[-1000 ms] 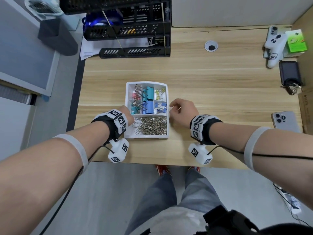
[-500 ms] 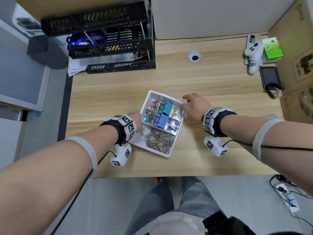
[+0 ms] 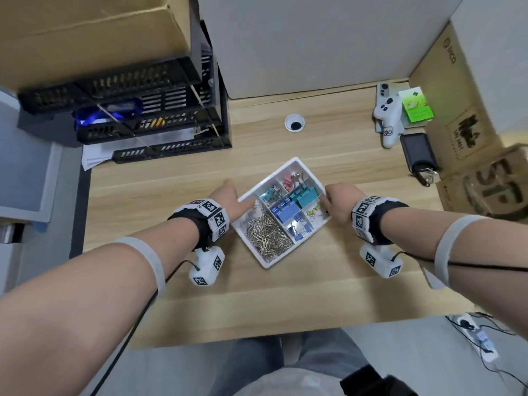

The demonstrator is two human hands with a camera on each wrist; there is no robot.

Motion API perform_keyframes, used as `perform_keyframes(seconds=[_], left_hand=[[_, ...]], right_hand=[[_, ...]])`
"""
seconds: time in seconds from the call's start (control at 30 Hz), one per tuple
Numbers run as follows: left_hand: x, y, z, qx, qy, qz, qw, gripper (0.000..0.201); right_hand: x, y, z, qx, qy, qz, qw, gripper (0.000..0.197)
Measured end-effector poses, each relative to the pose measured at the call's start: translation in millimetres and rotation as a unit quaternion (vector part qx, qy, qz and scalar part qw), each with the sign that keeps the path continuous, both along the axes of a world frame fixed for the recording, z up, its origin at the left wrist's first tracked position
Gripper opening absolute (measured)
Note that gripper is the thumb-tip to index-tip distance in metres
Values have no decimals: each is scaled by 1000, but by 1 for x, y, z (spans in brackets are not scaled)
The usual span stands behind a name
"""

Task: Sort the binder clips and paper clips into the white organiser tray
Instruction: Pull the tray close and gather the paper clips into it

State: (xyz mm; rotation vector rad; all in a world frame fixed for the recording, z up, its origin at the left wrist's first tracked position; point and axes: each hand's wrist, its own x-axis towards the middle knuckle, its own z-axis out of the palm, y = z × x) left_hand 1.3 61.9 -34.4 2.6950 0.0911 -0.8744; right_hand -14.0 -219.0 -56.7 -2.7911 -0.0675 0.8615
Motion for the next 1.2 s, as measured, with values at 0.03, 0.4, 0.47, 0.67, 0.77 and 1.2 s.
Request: perform_keyframes(seconds=[0.03,0.4,0.47,0.67,0.77,1.2], left_hand=[[6,-3,3,-2,-6,30,1000,65],[64,-43,18,-186,115,198,956,38],[80,-46,19,-171,72,175,967,28],[125,-53,8,-128,5,133,983,16],[145,-54,-2,-105,-5,120,987,15],[180,-48,-29,-98,-64,131,984,15]], right_hand=[[3,-5,-1,5,-2,-16,1000,32],[72,-42,10,37,-31,-144,988,35],[90,-43,15,36,-33,-162,986,34],[139,-40,15,44,-31,-198,979,31],[162,-38,10,39,-26,-189,981,33],[197,-31,-12,47,-29,-205,977,39]])
